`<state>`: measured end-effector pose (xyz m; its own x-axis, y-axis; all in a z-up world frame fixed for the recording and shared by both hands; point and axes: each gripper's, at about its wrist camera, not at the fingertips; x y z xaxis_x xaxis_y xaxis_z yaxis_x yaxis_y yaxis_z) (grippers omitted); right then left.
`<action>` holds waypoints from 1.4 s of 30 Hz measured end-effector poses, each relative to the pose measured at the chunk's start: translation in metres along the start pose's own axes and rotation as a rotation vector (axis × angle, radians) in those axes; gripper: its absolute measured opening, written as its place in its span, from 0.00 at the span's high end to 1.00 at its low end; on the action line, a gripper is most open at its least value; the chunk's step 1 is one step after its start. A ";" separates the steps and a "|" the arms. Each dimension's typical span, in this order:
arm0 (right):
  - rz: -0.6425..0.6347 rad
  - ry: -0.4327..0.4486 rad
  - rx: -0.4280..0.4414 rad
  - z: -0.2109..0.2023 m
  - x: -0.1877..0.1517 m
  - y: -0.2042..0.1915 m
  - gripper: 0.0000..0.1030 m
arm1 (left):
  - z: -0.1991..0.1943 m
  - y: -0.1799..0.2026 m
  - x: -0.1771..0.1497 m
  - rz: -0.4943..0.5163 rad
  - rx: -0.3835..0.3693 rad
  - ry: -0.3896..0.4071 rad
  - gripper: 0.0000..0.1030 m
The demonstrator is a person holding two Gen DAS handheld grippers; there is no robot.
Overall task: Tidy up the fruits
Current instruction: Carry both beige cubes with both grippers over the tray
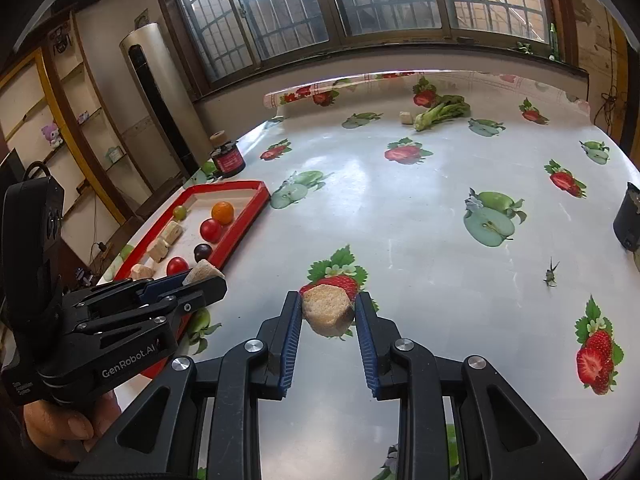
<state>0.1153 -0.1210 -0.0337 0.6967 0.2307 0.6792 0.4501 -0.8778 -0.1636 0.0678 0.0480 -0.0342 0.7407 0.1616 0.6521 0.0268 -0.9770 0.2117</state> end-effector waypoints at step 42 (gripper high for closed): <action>-0.188 -0.026 0.164 0.024 0.010 -0.122 0.73 | -0.057 -0.102 -0.031 -0.159 0.128 0.051 0.78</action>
<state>0.0815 -0.0017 -0.0242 0.6054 0.3955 0.6907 0.6562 -0.7392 -0.1519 0.0039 0.1507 -0.0351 0.6852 0.3190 0.6548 0.2282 -0.9478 0.2229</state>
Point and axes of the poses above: each gripper's, at about its wrist camera, not at the fingertips, and z roughly the way its jaws point, y to its right, x to its top, and after that the axes turned 7 degrees about -x, right-handed
